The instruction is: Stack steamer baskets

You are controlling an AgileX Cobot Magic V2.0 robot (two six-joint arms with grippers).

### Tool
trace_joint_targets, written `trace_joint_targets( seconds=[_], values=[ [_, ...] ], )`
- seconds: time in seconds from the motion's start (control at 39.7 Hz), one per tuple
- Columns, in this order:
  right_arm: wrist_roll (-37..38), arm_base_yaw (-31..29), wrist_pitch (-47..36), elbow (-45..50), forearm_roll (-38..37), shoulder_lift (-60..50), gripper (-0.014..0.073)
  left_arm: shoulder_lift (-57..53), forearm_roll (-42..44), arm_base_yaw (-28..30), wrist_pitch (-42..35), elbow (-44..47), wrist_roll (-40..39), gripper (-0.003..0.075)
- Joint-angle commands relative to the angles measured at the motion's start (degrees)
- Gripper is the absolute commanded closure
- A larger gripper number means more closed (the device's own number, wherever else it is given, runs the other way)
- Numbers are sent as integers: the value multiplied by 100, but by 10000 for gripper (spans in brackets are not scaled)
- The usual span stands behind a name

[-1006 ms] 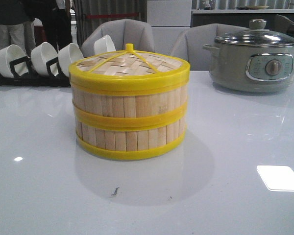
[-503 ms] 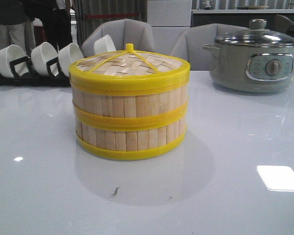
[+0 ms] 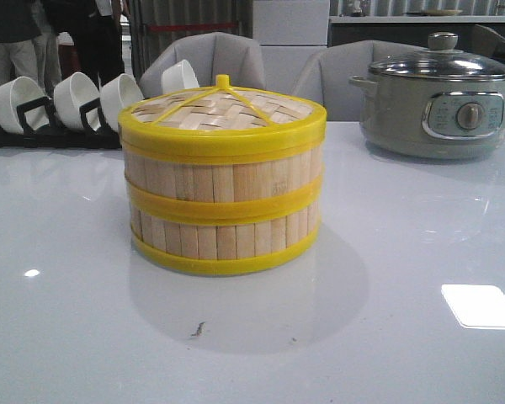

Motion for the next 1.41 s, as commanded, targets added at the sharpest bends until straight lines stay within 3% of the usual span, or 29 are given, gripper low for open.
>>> trace_joint_targets(
  seconds=[0.0,1.11,1.38],
  values=[
    [-29,-34,-503,-168,-41,61,524,-72,-2,-39,-488,13,-55,636],
    [-29,-34,-788,-155,-151,50,524,-72,-2,-39,-488,13,-55,636],
    [-29,-34,-1677,667,-170,-572,524,-72,-2,-39,-488,13,-55,636]
  ],
)
